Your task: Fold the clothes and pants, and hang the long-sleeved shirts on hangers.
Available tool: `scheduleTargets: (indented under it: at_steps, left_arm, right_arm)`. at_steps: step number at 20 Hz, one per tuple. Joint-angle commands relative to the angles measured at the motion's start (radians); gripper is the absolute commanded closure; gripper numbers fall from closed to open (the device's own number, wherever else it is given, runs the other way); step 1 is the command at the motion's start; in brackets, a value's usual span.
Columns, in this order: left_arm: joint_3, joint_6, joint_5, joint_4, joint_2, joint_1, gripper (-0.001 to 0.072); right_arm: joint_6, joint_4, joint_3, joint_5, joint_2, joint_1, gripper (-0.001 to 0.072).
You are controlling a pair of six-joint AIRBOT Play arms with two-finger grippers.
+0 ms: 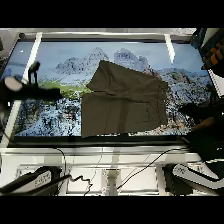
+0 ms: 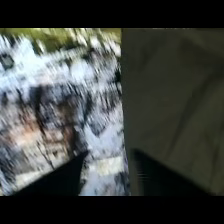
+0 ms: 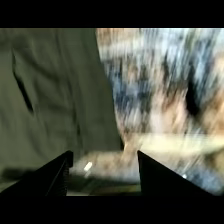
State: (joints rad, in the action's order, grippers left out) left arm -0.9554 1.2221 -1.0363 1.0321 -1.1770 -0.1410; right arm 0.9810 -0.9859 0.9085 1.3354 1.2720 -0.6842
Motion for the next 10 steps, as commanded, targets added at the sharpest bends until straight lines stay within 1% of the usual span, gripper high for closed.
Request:
scheduleTargets:
  at_steps: [1,2,3,5,7,10]
  left_arm:
    - [0.292,-0.007,0.043,-0.109,0.164,-0.004,0.0002]
    - [0.33,-0.008,0.033,-0.146,0.171,-0.003,0.0004]
    - [0.36,-0.008,0.023,-0.171,0.171,-0.003,0.0004]
    - [0.397,-0.008,0.024,-0.173,0.171,-0.003,0.0006]
    - [0.412,-0.011,0.023,-0.173,0.171,-0.003,0.0005]
    - [0.416,-0.01,0.023,-0.174,0.171,-0.003,0.0006]
  right_arm:
    - [0.021,-0.031,-0.115,0.002,0.001,-0.019,0.026]
    - [0.021,-0.027,-0.145,-0.02,0.013,-0.019,0.0243]
    - [0.02,-0.013,-0.17,-0.032,0.031,-0.019,0.0199]
    - [0.018,0.036,-0.199,-0.055,0.076,-0.017,0.016]
    - [-0.006,0.1,-0.208,-0.079,0.13,0.008,0.0161]
    - [-0.01,0.154,-0.208,-0.151,0.19,0.066,0.0172]
